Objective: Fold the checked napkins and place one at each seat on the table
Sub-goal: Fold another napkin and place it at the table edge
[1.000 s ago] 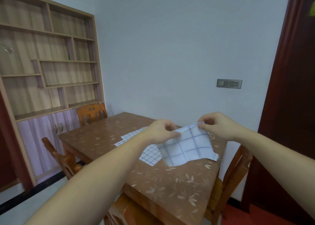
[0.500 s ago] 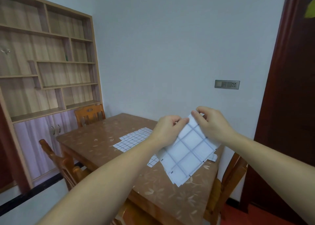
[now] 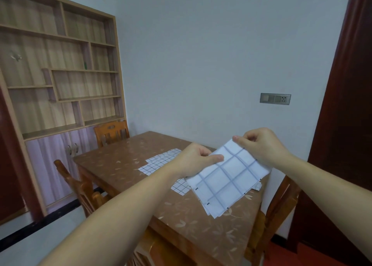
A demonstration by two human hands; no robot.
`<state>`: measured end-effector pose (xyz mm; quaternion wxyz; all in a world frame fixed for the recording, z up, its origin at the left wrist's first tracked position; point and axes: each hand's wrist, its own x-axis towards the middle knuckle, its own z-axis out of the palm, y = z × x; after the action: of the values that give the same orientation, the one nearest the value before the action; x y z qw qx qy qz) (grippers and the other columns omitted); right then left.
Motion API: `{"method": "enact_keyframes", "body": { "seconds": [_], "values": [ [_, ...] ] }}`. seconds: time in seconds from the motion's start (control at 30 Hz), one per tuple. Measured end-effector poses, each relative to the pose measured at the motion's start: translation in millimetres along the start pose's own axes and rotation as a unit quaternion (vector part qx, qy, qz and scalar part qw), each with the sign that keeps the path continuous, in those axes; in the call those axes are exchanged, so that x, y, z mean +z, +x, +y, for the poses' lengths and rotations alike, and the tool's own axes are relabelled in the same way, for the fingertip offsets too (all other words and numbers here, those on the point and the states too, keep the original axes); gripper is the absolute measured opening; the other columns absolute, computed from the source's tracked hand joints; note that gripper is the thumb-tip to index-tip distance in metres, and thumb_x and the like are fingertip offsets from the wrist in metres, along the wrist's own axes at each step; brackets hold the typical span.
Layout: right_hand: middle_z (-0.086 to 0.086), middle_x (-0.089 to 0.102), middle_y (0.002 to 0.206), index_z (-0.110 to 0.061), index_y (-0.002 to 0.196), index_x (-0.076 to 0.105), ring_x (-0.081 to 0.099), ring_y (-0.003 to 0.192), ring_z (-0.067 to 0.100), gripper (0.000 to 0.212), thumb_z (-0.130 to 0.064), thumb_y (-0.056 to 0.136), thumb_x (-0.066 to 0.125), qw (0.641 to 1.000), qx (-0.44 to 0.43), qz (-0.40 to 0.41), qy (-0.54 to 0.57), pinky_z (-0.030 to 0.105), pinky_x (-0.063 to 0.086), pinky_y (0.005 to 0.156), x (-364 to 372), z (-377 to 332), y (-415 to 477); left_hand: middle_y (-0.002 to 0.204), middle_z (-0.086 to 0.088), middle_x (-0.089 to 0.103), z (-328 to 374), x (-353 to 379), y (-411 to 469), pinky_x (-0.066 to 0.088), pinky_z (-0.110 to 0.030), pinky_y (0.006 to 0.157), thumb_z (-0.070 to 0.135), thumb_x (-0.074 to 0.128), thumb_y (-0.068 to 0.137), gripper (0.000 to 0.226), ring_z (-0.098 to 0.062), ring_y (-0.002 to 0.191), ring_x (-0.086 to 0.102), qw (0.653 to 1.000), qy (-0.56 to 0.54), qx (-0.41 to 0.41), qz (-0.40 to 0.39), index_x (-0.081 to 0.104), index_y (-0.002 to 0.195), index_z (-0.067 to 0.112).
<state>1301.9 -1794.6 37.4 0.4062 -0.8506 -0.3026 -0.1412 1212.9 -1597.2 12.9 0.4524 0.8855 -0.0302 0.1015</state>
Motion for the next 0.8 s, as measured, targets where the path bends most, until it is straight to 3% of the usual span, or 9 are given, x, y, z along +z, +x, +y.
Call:
{"method": "enact_keyframes", "body": {
  "seconds": [0.1, 0.13, 0.2, 0.23, 0.27, 0.33, 0.43, 0.6, 0.8],
  "values": [
    [-0.003, 0.051, 0.052, -0.005, 0.060, 0.061, 0.046, 0.052, 0.011, 0.049, -0.045, 0.088, 0.066, 0.989, 0.070, 0.051, 0.122, 0.024, 0.036, 0.053, 2.0, 1.3, 2.6, 0.043, 0.008, 0.031, -1.4, 2.1, -0.6, 0.022, -0.021, 0.043, 0.039, 0.068, 0.089, 0.058, -0.010, 0.036, 0.026, 0.999, -0.038, -0.004, 0.032, 0.041, 0.041, 0.021],
    [0.003, 0.061, 0.063, -0.005, 0.069, 0.066, 0.055, 0.061, 0.018, 0.050, -0.051, 0.089, 0.062, 0.962, 0.133, 0.050, 0.233, 0.026, 0.042, 0.059, 2.8, 1.7, 2.8, 0.041, 0.010, 0.028, -1.9, 3.1, -0.4, 0.020, -0.018, 0.041, 0.036, 0.067, 0.091, 0.060, -0.008, 0.034, 0.024, 0.997, -0.056, -0.005, 0.049, 0.039, 0.039, 0.021],
    [0.013, 0.074, 0.092, -0.006, 0.095, 0.072, 0.069, 0.085, 0.028, 0.066, -0.068, 0.087, 0.048, 0.848, 0.238, -0.036, 0.472, 0.036, 0.051, 0.076, 5.8, 3.1, -2.4, 0.042, 0.010, 0.023, -1.9, 5.7, 1.2, 0.017, -0.018, 0.039, 0.033, 0.065, 0.092, 0.062, -0.009, 0.033, 0.020, 0.992, -0.095, 0.002, 0.084, 0.032, 0.042, 0.020],
    [0.015, 0.074, 0.104, -0.006, 0.106, 0.070, 0.070, 0.098, 0.031, 0.076, -0.074, 0.085, 0.042, 0.801, 0.253, -0.069, 0.538, 0.041, 0.051, 0.084, 7.9, 4.0, -6.0, 0.045, 0.008, 0.022, -2.6, 7.5, 3.5, 0.017, -0.021, 0.041, 0.032, 0.066, 0.092, 0.060, -0.010, 0.036, 0.019, 0.986, -0.119, 0.008, 0.112, 0.029, 0.046, 0.021],
    [0.015, 0.072, 0.112, -0.007, 0.114, 0.067, 0.068, 0.106, 0.030, 0.079, -0.075, 0.084, 0.039, 0.789, 0.249, -0.098, 0.553, 0.043, 0.051, 0.088, 10.9, 5.1, -9.6, 0.048, 0.006, 0.021, -3.6, 9.2, 6.4, 0.016, -0.023, 0.043, 0.032, 0.066, 0.092, 0.058, -0.011, 0.039, 0.019, 0.978, -0.144, 0.010, 0.148, 0.027, 0.050, 0.023],
    [0.010, 0.074, 0.110, -0.010, 0.120, 0.064, 0.070, 0.102, 0.025, 0.063, -0.061, 0.089, 0.045, 0.828, 0.222, -0.148, 0.493, 0.038, 0.056, 0.080, 19.5, 5.5, -16.0, 0.051, 0.004, 0.021, -4.4, 12.0, 12.3, 0.017, -0.024, 0.043, 0.031, 0.066, 0.092, 0.056, -0.012, 0.044, 0.019, 0.962, -0.167, 0.010, 0.214, 0.028, 0.053, 0.020],
    [0.003, 0.077, 0.088, -0.002, 0.119, 0.065, 0.074, 0.075, 0.016, 0.030, -0.021, 0.097, 0.057, 0.901, 0.174, -0.181, 0.355, 0.026, 0.057, 0.059, 24.3, 3.9, -17.8, 0.052, -0.002, 0.024, -7.7, 12.8, 18.3, 0.019, -0.024, 0.043, 0.033, 0.065, 0.092, 0.050, -0.016, 0.046, 0.024, 0.957, -0.171, 0.012, 0.234, 0.036, 0.058, 0.011],
    [0.018, 0.074, 0.102, -0.001, 0.109, 0.069, 0.070, 0.100, 0.037, 0.027, -0.023, 0.096, 0.060, 0.922, 0.187, -0.173, 0.293, 0.056, 0.052, 0.094, 15.3, 11.4, -15.1, 0.071, -0.010, 0.055, -17.9, 4.2, 21.4, 0.048, -0.029, 0.056, 0.027, 0.066, 0.092, 0.040, -0.019, 0.061, 0.051, 0.972, -0.206, -0.016, 0.112, 0.063, 0.083, -0.011],
    [0.019, 0.071, 0.114, -0.004, 0.114, 0.068, 0.063, 0.111, 0.044, 0.031, -0.028, 0.096, 0.060, 0.917, 0.211, -0.164, 0.295, 0.067, 0.041, 0.101, 12.4, 12.0, -17.5, 0.090, -0.006, 0.075, -17.7, -2.2, 17.6, 0.057, -0.028, 0.062, 0.019, 0.066, 0.092, 0.021, -0.017, 0.074, 0.071, 0.969, -0.244, -0.048, 0.014, 0.073, 0.105, 0.004]
  ]
}}
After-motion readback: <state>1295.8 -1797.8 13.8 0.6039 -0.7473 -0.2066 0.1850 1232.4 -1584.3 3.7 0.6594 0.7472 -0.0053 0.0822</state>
